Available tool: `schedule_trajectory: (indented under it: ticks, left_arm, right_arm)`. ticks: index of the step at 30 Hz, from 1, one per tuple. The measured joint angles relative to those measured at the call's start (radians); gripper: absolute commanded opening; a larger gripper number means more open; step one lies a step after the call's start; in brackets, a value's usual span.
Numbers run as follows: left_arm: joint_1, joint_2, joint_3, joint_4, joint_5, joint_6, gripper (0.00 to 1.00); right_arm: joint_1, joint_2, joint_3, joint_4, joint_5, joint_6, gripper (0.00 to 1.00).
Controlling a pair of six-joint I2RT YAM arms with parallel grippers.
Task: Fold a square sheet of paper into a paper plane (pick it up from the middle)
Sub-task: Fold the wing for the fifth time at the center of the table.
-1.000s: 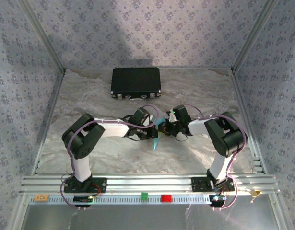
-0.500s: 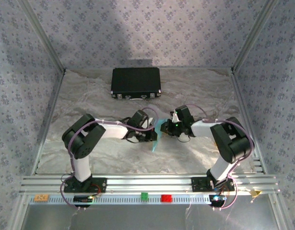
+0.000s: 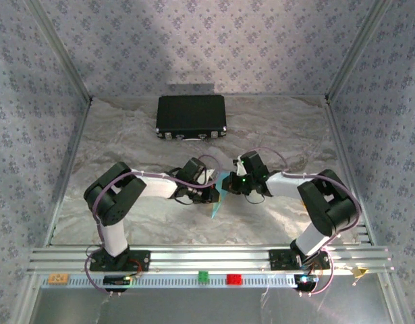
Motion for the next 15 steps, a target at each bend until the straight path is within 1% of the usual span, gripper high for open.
schedule_trajectory:
  ticks: [6,11,15]
  left_arm:
    - [0.000,0.000,-0.002,0.004,0.000,0.000,0.00]
    - [0.000,0.000,-0.006,0.019,-0.001,0.000,0.00]
    - [0.000,0.000,-0.011,0.029,-0.001,0.000,0.00]
  right_arm:
    - [-0.011,0.051,0.016,-0.011,0.020,0.000,0.07]
    - [-0.050,0.074,0.023,-0.005,-0.039,0.001,0.08]
    - [-0.087,0.088,0.034,-0.005,-0.060,0.001,0.08]
